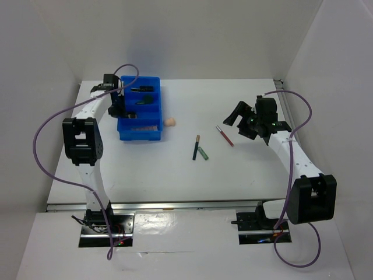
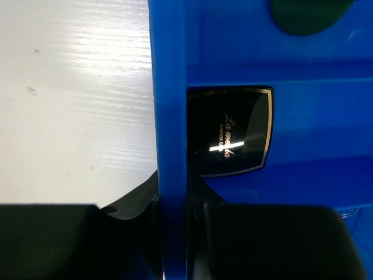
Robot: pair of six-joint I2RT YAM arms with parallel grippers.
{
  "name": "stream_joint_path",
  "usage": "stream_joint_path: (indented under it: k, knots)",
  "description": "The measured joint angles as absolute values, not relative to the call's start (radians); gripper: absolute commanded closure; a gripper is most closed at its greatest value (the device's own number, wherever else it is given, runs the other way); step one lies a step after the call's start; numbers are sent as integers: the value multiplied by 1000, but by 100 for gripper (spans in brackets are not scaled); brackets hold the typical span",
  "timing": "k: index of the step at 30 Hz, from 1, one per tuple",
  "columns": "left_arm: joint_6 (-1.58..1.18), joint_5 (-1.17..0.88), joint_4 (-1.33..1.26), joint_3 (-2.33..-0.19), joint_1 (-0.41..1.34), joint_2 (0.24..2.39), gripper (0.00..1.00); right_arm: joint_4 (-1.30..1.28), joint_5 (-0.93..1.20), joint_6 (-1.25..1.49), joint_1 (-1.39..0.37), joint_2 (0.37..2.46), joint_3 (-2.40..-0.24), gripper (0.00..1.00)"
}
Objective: Organize the makeup
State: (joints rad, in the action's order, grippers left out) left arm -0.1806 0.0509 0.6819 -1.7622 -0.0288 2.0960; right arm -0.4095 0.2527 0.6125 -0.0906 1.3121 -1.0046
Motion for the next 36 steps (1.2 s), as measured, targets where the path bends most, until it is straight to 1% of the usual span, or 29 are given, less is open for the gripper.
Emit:
stream_joint_path:
  k: [6, 13, 15, 16, 18, 19, 20, 23, 24, 25, 26, 27, 28, 29, 30, 31, 33, 35, 36]
  knots:
    - [-128, 159, 738, -1771, 17, 2047, 100, -408, 253, 613, -91, 1312, -1005, 0]
    - [-107, 184, 745, -1771, 52, 2045, 100, -408, 266, 612, -91, 1312, -1005, 0]
    - [-107, 183, 736, -1773, 51, 2061, 97, -408, 268, 612, -91, 1312, -1005, 0]
    - [-108, 182, 730, -1776, 51, 2074, 92, -408, 268, 612, -91, 1312, -1005, 0]
    - [-110, 177, 727, -1796, 49, 2109, 86, -412, 268, 612, -91, 1311, -1006, 0]
    - [-110, 172, 724, -1808, 47, 2128, 80, -413, 267, 613, -91, 1311, -1008, 0]
    - [-112, 166, 723, -1820, 46, 2143, 70, -417, 267, 613, -91, 1311, -1013, 0]
    - [-109, 164, 720, -1840, 44, 2161, 53, -429, 268, 613, -91, 1312, -1039, 0]
    - [-107, 167, 722, -1843, 44, 2161, 49, -433, 269, 612, -91, 1314, -1050, 0]
    - [-106, 167, 727, -1852, 44, 2161, 50, -438, 272, 612, -91, 1323, -1068, 0]
    - [-108, 166, 731, -1864, 44, 2161, 56, -439, 274, 612, -90, 1334, -1086, 0]
    - [-110, 160, 736, -1877, 44, 2161, 84, -441, 278, 612, -89, 1350, -1107, 0]
    - [-108, 154, 740, -1892, 44, 2160, 92, -443, 282, 611, -86, 1369, -1127, 0]
    - [-110, 141, 745, -1906, 42, 2159, 92, -443, 286, 611, -83, 1389, -1147, 0]
    - [-104, 129, 752, -1919, 42, 2157, 88, -444, 289, 609, -80, 1408, -1164, 0]
    - [-104, 125, 765, -1937, 42, 2157, 64, -449, 294, 607, -76, 1432, -1184, 0]
    - [-102, 122, 786, -1972, 42, 2157, 40, -458, 302, 603, -69, 1467, -1214, 0]
    - [-103, 121, 785, -1999, 44, 2154, 23, -469, 311, 595, -61, 1501, -1245, 0]
    - [-105, 121, 783, -2006, 45, 2152, 21, -473, 314, 591, -56, 1515, -1258, 0]
